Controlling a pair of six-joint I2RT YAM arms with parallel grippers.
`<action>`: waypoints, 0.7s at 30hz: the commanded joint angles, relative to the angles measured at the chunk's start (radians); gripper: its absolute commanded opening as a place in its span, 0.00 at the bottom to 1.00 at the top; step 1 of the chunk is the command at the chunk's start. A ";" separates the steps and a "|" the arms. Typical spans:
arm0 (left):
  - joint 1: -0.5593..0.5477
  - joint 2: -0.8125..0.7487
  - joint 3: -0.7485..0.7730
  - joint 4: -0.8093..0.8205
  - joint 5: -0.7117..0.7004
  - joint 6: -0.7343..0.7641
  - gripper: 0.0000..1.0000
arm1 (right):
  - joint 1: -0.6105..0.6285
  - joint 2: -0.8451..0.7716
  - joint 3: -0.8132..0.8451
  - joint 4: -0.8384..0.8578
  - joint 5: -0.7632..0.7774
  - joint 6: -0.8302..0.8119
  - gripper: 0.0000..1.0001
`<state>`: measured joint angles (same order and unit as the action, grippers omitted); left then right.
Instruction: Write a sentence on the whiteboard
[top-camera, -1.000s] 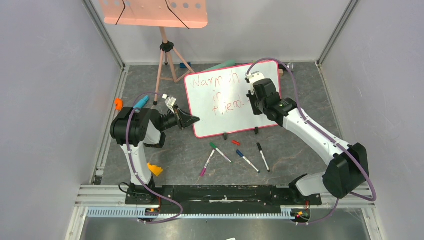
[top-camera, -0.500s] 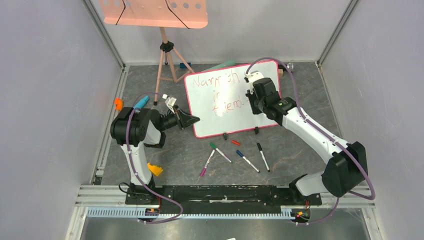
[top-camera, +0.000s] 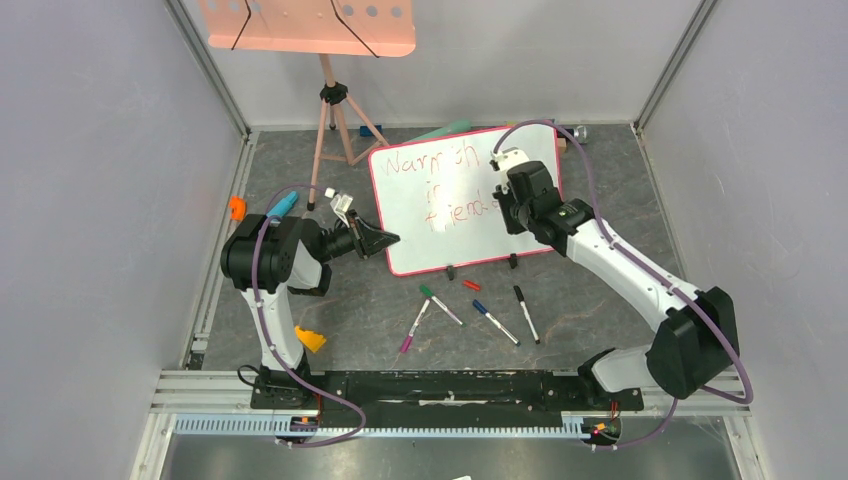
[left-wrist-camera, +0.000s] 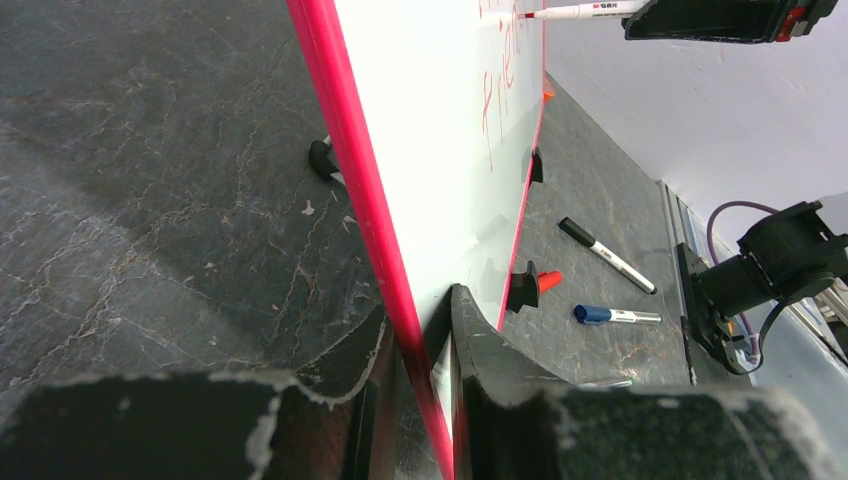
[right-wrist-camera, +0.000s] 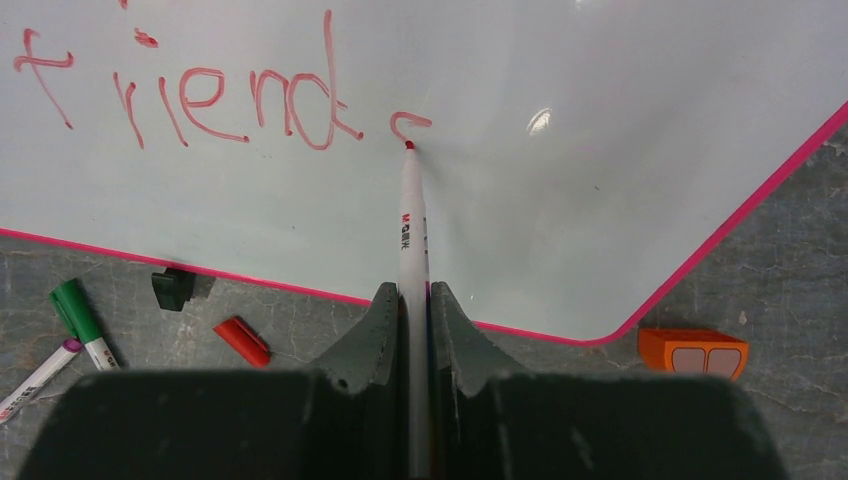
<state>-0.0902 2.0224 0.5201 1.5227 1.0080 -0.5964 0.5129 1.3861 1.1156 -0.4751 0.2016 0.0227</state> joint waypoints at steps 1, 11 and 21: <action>0.017 0.031 0.017 0.034 -0.127 0.111 0.07 | -0.012 -0.021 -0.010 -0.004 0.067 0.002 0.00; 0.018 0.032 0.019 0.034 -0.127 0.110 0.07 | -0.013 -0.031 -0.058 0.024 -0.045 0.026 0.00; 0.018 0.030 0.018 0.034 -0.128 0.111 0.07 | -0.012 -0.007 -0.016 0.073 -0.121 0.027 0.00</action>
<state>-0.0902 2.0224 0.5228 1.5227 1.0126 -0.5964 0.5064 1.3643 1.0679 -0.4629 0.1215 0.0418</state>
